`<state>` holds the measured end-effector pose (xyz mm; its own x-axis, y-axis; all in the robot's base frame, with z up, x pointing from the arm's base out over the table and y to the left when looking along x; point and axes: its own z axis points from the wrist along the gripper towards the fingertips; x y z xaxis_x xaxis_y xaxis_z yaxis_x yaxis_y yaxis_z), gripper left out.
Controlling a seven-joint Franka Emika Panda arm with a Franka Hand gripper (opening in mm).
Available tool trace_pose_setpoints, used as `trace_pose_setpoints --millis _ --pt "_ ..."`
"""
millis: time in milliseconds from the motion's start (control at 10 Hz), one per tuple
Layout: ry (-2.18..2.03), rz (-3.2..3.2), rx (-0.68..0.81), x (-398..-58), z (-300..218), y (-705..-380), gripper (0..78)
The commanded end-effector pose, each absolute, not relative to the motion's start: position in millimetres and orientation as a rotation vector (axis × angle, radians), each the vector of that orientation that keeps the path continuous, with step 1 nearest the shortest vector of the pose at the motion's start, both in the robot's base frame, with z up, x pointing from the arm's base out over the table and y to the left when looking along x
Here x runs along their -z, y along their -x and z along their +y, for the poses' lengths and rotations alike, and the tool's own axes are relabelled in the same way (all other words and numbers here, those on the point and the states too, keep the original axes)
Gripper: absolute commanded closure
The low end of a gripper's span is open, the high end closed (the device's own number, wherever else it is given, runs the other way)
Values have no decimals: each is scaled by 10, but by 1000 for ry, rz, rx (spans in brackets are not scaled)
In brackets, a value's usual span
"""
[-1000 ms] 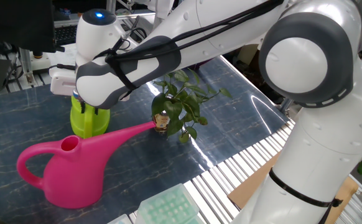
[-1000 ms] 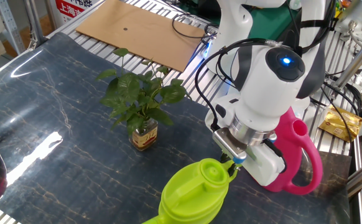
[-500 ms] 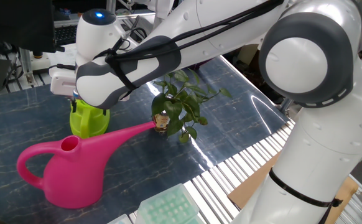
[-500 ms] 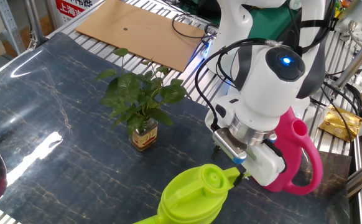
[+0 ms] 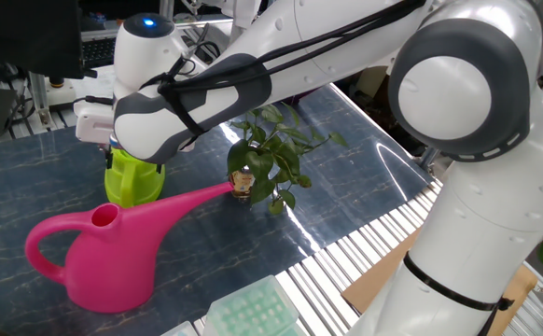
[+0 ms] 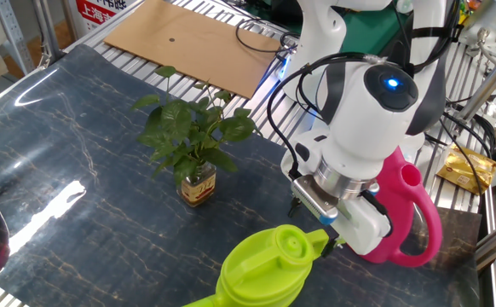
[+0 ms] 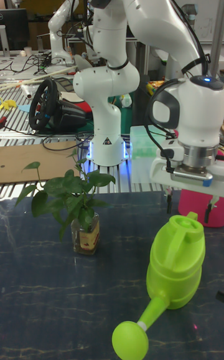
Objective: Water the plant
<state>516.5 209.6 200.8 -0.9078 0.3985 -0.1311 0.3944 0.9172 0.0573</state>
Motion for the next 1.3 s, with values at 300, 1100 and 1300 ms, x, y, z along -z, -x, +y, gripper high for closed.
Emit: trace_pose_setpoints --millis 300,1100,1300 --pt "-587 3014 4 -2745 1985 -5041 1" --pt "-414 3047 3 -3057 1704 -4975 1" --pt "-389 3046 4 -3083 1692 -4976 1"
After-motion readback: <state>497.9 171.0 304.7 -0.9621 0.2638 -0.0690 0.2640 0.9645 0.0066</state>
